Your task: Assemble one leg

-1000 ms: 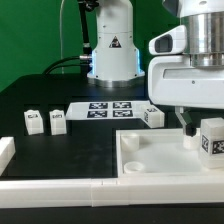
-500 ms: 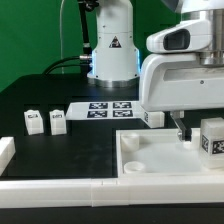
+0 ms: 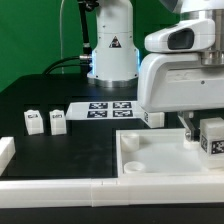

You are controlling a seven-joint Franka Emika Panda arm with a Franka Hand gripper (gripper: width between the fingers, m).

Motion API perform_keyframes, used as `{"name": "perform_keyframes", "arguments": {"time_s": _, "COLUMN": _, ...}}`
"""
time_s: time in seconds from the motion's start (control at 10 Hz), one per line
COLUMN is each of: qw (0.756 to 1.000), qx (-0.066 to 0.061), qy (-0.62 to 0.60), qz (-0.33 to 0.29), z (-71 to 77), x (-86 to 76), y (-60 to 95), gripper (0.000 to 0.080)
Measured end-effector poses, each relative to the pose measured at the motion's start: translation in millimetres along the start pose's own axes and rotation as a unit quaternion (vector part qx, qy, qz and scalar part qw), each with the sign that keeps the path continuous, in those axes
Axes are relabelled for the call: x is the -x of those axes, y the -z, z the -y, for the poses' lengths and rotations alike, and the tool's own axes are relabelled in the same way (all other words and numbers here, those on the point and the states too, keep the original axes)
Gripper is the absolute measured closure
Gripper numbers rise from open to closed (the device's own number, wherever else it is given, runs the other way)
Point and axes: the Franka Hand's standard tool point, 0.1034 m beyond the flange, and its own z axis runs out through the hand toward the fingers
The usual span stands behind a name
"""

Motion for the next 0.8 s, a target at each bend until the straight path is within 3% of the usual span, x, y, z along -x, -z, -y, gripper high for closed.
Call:
{"name": "perform_keyframes", "arguments": {"time_s": 0.1, "qw": 1.0, "qx": 0.0, "qy": -0.024, "qz": 0.0, "z": 0.1, "x": 0.0, "y": 0.0, "gripper": 0.0508}}
{"name": "perform_keyframes", "arguments": {"time_s": 0.3, "qw": 0.999, "qx": -0.001, "qy": -0.043, "qz": 0.0, "z": 0.4, "x": 0.1, "y": -0.1, "gripper": 0.0508}}
{"name": "perform_keyframes", "arguments": {"time_s": 0.5, "qw": 0.977, "qx": -0.003, "qy": -0.211, "qz": -0.006, "z": 3.9, "x": 1.3, "y": -0.8, "gripper": 0.0508}}
{"name": "perform_keyframes", "arguments": {"time_s": 0.8, "qw": 0.883, "qx": -0.003, "qy": -0.47, "qz": -0.004, "z": 4.1, "x": 5.5, "y": -3.0, "gripper": 0.0508}}
